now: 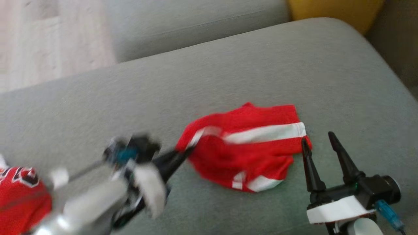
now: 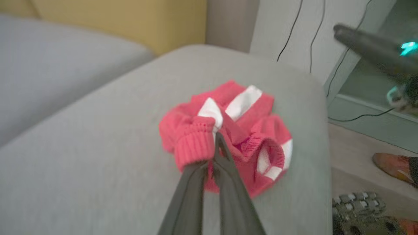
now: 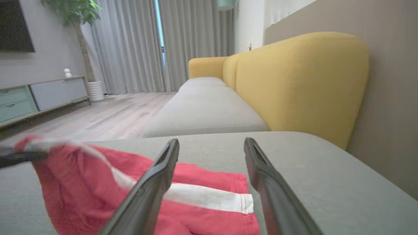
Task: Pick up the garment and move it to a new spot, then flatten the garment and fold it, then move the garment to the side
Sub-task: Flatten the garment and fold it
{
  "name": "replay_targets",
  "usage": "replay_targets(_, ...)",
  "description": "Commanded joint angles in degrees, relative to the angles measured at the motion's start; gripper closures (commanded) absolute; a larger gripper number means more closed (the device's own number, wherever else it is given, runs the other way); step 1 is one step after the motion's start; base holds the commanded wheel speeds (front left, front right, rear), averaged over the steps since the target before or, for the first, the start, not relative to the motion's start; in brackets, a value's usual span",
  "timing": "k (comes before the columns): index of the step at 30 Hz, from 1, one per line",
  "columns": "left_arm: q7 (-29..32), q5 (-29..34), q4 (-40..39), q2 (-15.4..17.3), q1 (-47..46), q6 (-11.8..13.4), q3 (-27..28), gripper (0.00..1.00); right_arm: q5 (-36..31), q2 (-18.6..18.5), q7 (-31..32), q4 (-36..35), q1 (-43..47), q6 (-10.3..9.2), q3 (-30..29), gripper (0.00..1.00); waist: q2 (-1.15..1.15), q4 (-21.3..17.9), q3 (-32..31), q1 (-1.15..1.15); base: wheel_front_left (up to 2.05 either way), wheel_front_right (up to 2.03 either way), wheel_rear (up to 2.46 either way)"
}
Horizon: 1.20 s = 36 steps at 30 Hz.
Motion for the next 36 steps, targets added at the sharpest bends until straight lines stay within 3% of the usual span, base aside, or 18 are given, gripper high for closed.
replay_targets(1,-1.1,-0.1,-1.5,2.1,-2.5,0.2,2.6,1.0,0.0,-0.3,-0.3,-1.5,-1.1,-0.04,1.0,0.0,0.0,2.6,1.7,0.0,0.0,0.0,0.0)
replay_targets(6,-4.1,0.9,-0.2,3.4,3.3,1.3,1.9,1.0,2.2,-0.4,-0.3,3.0,-2.0,-0.04,-0.9,0.0,0.0,6.4,3.4,0.0,0.0,0.0,0.0)
replay_targets(12,-5.9,0.7,0.7,1.8,4.7,1.7,1.9,1.0,3.0,-2.3,-0.3,12.5,-7.1,-0.04,-2.4,0.0,0.0,8.9,4.4,0.0,0.0,0.0,0.0)
replay_targets(14,-6.2,1.0,1.2,1.1,4.7,1.6,1.8,1.0,3.0,-3.1,0.0,18.5,-9.6,-0.04,-2.6,0.0,0.0,9.6,4.6,0.0,0.0,0.0,0.0)
replay_targets(21,-7.3,2.1,3.2,-1.3,4.4,1.5,1.6,1.0,3.8,-4.2,5.2,33.2,-19.4,-0.04,-4.4,0.0,0.0,11.0,5.2,0.0,0.0,0.0,0.0)
replay_targets(25,-7.5,2.4,4.0,-2.1,4.4,1.4,1.5,1.0,4.4,-4.0,6.2,37.0,-21.4,-0.04,-3.7,0.03,0.0,11.4,5.1,0.0,0.0,0.0,0.0)
replay_targets(26,-7.5,2.5,4.2,-2.2,4.5,1.3,1.4,1.0,4.6,-3.9,6.1,37.6,-21.7,-0.04,-3.3,0.28,0.0,11.4,5.0,0.0,0.0,0.0,0.0)
replay_targets(28,-7.7,2.6,4.5,-2.4,4.6,1.2,1.4,1.0,5.3,-3.9,5.6,38.6,-22.1,-0.04,-2.7,0.89,0.0,11.4,4.8,0.0,0.0,0.0,0.0)
replay_targets(29,-7.7,2.6,4.7,-2.5,4.6,1.1,1.4,1.0,5.4,-4.0,5.2,39.0,-22.2,-0.04,-2.5,1.0,0.0,11.4,4.8,0.0,0.0,0.0,0.0)
replay_targets(36,-8.7,3.4,5.7,-2.1,2.4,1.3,2.7,1.0,7.0,-5.4,2.4,39.3,-24.5,-0.04,-1.5,1.0,0.0,10.4,4.8,0.0,0.0,0.0,0.0)
